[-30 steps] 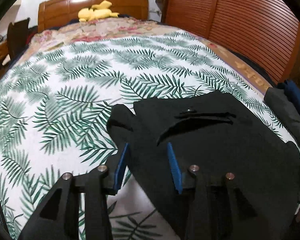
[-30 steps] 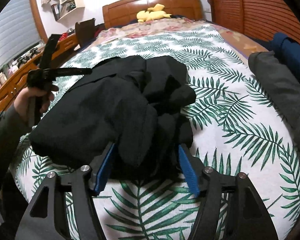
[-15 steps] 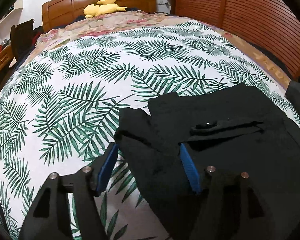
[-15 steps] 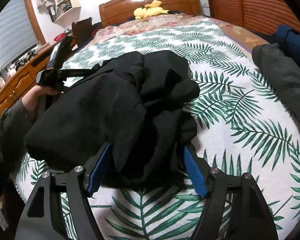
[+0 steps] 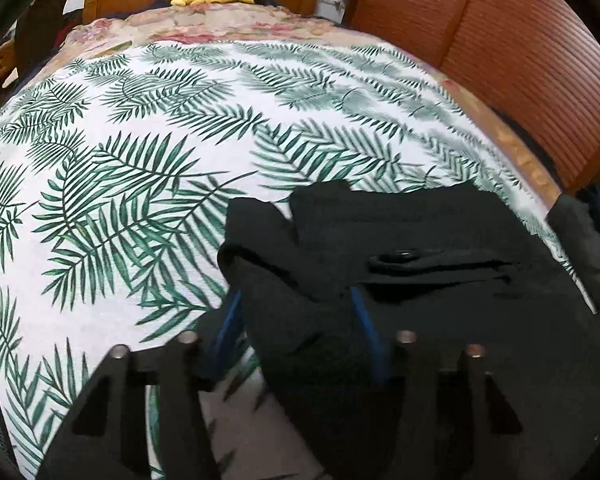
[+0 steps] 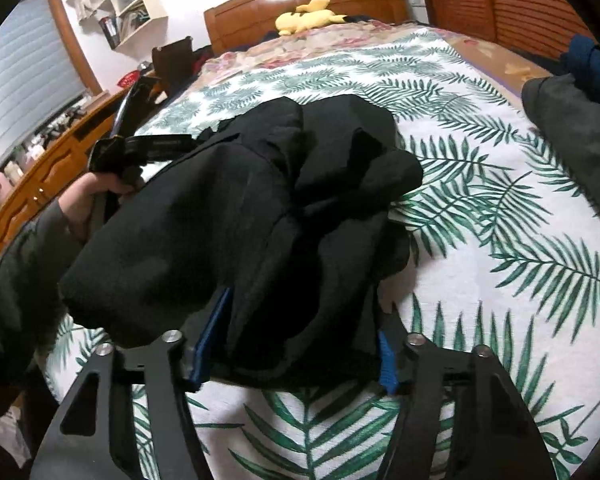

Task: Fold large clothes
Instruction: 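Lower both tools onto the bundle edges and close them on the coat, then lift the folded black coat with both tools and carry it toward the clothes pile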

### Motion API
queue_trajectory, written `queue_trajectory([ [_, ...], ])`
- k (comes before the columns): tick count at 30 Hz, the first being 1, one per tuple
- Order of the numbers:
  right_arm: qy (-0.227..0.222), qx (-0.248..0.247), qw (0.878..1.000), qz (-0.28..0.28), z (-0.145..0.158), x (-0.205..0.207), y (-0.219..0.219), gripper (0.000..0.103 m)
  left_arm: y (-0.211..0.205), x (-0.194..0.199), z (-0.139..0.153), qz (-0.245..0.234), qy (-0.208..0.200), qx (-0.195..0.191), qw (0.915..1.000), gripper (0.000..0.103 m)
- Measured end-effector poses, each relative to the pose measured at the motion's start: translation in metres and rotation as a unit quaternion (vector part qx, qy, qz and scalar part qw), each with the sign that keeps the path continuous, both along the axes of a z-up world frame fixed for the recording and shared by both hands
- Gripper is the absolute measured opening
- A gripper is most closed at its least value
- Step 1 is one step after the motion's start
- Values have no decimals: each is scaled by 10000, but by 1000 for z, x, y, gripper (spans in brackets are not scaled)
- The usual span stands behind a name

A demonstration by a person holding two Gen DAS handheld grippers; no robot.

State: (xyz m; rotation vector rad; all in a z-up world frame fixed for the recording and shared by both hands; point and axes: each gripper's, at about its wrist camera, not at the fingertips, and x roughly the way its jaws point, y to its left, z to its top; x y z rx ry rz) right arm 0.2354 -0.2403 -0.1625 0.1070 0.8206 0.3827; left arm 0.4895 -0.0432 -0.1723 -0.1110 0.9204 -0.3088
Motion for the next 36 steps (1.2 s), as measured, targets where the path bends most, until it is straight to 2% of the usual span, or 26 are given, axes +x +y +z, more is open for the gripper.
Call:
queue_trajectory([
  [1, 17, 34, 10000, 26, 0, 1, 0, 58, -4, -2, 2, -102, -108, 97, 9998, 32],
  [3, 26, 96, 9999, 89, 0, 0, 0, 48, -14, -9, 7, -148, -290, 439, 9985, 30],
  [6, -64, 69, 9998, 175, 3, 0, 0, 41, -17, -7, 12, -27, -124, 551, 9984, 30],
  [13, -141, -103, 9998, 89, 5, -2, 5, 41, -14, -1, 13, 66, 122, 482, 9987, 30],
  [22, -151, -144, 9997, 88, 4, -2, 6, 41, -16, -1, 13, 12, 92, 614, 9981, 33],
  [25, -109, -37, 9999, 82, 4, -1, 4, 41, -17, -3, 14, -113, 1, 616, 9980, 25],
  [28, -102, 45, 9999, 86, 5, 0, 3, 40, -23, -10, 19, -180, -210, 818, 9963, 17],
  [33, -365, 264, 9989, 146, 19, -4, 1, 25, -28, -26, 47, -119, -620, 975, 9932, 12],
  [36, -609, 375, 9972, 212, 32, -12, 3, 22, -30, -40, 69, -134, -830, 1017, 9913, 11],
])
